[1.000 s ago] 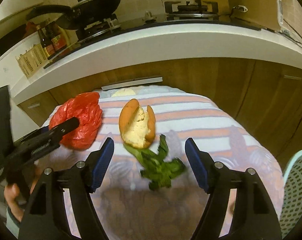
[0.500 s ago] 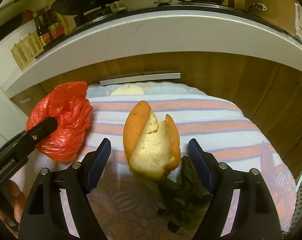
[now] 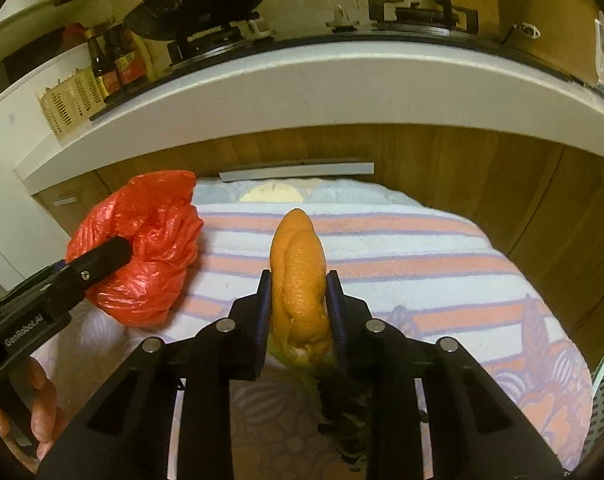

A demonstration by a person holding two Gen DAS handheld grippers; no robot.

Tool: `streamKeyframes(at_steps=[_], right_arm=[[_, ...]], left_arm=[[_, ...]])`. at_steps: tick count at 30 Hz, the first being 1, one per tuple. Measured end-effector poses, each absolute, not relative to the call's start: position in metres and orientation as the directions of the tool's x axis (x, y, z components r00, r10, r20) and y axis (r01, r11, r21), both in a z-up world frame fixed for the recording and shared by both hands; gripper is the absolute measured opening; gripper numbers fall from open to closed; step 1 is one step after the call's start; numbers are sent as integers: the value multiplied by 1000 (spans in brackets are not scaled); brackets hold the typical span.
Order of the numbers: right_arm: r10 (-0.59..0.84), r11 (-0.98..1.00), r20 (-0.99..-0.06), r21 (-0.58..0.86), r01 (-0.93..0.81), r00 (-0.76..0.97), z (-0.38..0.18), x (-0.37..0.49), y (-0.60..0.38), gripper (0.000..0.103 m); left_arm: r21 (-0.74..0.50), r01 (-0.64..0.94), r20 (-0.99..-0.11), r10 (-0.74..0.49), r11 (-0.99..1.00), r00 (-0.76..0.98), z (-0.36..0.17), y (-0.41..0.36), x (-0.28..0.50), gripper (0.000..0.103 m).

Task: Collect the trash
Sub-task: 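Grasp the red plastic bag with the left tool while the right tool grasps the bread crust, then carry the red bag and bread crust over the basket and release both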

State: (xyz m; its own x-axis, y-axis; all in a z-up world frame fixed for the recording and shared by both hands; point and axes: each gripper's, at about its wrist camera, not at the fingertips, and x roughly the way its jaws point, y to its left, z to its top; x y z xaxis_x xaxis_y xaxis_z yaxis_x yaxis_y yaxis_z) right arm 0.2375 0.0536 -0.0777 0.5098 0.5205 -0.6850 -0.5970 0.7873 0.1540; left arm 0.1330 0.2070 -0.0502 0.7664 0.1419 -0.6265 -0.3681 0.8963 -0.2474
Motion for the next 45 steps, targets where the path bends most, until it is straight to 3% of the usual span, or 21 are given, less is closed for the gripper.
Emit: streamKeyframes(at_steps=[8, 27, 37, 45], right_arm=[[533, 782, -653, 138, -607, 538, -59, 224, 36, 23], [517, 827, -567, 138, -545, 642, -11, 172, -65, 23], [486, 870, -543, 222, -441, 685, -2, 141, -166, 23], [352, 936, -561, 205, -286, 749, -11, 123, -254, 23]], left_arm=[[-223, -356, -608, 156, 907, 779, -40, 194, 124, 39], [-234, -166, -539, 14, 958, 842, 14, 99, 93, 39], [-220, -34, -524, -89, 975, 847, 26, 26, 94, 39], [-230, 111, -545, -223, 967, 808, 19, -51, 108, 39]])
